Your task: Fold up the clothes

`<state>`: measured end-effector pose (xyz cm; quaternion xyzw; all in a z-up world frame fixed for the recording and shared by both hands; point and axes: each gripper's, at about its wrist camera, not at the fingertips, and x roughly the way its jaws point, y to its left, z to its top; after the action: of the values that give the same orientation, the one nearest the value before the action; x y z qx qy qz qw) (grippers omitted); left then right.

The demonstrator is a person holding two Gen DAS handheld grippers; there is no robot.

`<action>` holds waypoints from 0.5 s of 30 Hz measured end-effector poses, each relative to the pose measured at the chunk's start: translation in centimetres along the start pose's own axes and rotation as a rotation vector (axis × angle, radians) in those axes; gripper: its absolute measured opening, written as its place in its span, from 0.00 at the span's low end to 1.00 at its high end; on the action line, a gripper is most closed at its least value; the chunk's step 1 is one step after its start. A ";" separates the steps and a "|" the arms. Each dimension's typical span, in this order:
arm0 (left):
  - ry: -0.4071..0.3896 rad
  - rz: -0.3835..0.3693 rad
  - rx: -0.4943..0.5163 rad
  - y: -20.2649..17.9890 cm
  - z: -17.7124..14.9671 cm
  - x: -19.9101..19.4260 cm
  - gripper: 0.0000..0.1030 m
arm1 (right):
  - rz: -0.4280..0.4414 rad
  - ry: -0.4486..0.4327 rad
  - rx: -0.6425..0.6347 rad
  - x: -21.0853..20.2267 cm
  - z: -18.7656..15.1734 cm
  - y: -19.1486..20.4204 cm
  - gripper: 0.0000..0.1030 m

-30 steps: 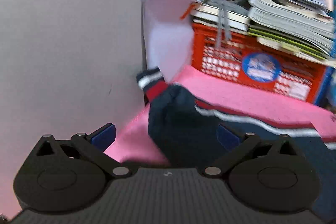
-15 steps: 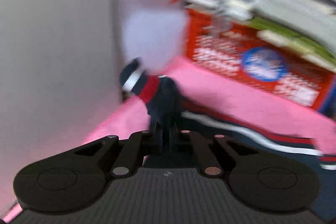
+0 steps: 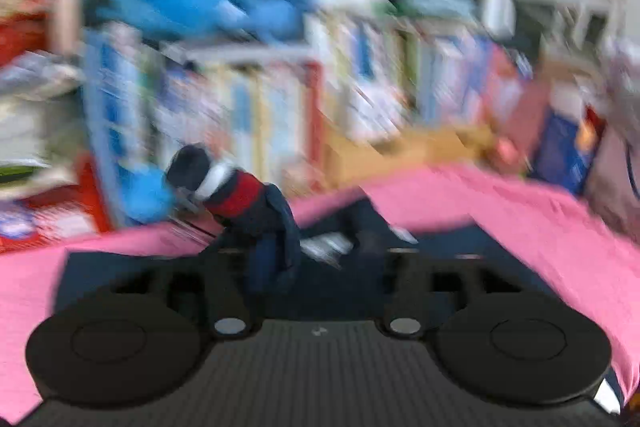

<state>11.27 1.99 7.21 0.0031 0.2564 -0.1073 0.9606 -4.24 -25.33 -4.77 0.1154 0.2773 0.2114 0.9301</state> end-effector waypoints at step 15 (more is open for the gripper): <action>-0.052 0.338 -0.074 5.7 -9.8 -6.7 0.97 | 0.042 -0.048 0.119 4.8 7.6 -0.7 1.00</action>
<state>1.97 9.50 1.73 0.0078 0.2313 0.0651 0.9707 3.89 -24.51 -1.04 0.1815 0.2644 0.2113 0.9233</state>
